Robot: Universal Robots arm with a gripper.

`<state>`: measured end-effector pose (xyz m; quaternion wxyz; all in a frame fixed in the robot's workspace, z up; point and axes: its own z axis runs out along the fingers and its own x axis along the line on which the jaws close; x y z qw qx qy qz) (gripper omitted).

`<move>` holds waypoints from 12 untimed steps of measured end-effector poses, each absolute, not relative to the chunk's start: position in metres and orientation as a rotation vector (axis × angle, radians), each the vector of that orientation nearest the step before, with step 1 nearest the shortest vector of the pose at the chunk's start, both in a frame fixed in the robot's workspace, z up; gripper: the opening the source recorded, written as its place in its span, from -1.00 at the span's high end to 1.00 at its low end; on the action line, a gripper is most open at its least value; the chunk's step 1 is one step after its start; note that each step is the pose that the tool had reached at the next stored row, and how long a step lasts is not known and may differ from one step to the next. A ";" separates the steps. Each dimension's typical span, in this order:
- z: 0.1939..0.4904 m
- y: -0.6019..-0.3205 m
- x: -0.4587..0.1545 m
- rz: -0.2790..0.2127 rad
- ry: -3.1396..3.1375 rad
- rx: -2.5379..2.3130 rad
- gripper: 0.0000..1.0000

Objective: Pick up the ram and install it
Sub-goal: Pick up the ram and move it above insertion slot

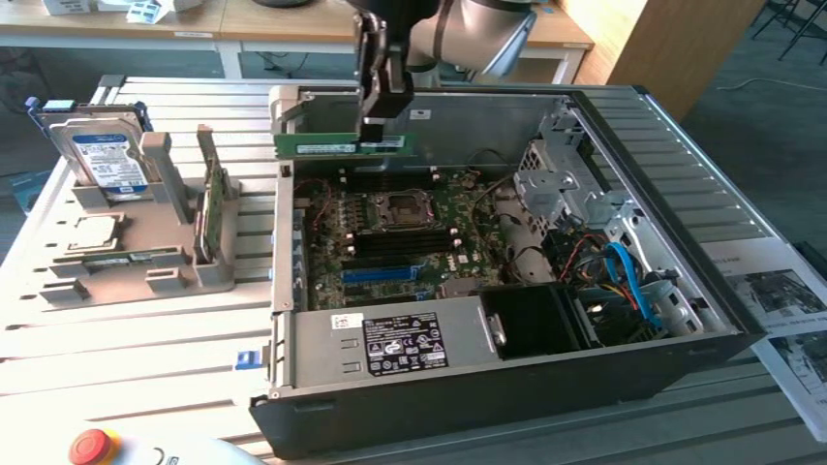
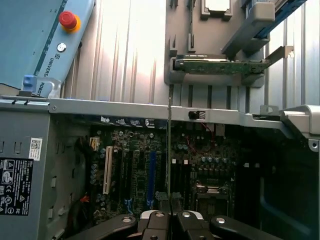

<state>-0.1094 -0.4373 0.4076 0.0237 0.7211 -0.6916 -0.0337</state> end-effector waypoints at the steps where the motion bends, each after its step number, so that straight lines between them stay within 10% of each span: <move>1: 0.408 -0.437 -0.106 -0.104 -2.140 2.232 0.76; 12: 0.408 -0.439 -0.063 -0.104 -2.140 2.232 0.76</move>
